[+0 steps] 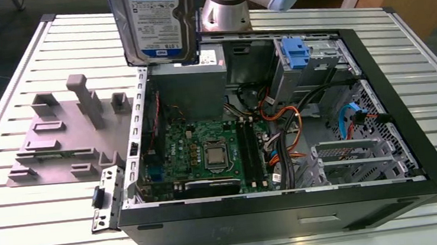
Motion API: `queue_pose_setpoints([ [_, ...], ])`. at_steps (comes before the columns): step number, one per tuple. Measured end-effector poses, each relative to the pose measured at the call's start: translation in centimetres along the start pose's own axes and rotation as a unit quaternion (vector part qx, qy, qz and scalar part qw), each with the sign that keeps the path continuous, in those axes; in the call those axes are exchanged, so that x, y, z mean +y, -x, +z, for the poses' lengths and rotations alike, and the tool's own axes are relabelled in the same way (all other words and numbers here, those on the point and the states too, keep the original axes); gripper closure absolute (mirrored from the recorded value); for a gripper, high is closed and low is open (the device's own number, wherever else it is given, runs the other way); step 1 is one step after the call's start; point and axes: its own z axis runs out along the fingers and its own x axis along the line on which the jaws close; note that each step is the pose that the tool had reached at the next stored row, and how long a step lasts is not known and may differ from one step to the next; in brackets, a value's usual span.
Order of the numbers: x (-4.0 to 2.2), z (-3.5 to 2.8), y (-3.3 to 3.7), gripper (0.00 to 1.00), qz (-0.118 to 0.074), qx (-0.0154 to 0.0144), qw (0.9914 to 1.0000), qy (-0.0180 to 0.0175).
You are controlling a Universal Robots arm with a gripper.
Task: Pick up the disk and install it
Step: 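Pick up the disk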
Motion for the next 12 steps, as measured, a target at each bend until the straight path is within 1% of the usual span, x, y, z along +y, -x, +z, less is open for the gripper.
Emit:
queue_pose_setpoints([
  [12, 5.4, 0.18, 0.2, 0.64, 0.0, 0.0, 1.0, 0.0],
])
